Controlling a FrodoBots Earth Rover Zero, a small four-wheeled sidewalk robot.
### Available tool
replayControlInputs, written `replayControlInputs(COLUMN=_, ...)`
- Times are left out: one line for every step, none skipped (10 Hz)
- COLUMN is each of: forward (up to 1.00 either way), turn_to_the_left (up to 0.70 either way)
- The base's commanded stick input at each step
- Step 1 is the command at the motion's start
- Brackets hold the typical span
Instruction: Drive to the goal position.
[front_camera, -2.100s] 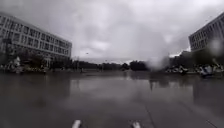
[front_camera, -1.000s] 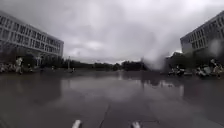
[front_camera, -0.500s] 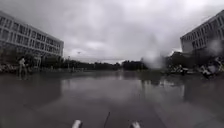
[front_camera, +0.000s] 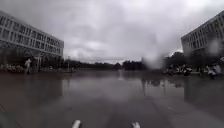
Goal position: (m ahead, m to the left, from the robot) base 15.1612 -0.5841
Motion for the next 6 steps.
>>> replayControlInputs(forward=0.70, turn_to_the_left=0.00)
replayControlInputs(forward=0.70, turn_to_the_left=0.00)
replayControlInputs(forward=0.70, turn_to_the_left=0.00)
replayControlInputs(forward=0.70, turn_to_the_left=0.00)
replayControlInputs(forward=0.70, turn_to_the_left=0.00)
replayControlInputs(forward=0.70, turn_to_the_left=0.00)
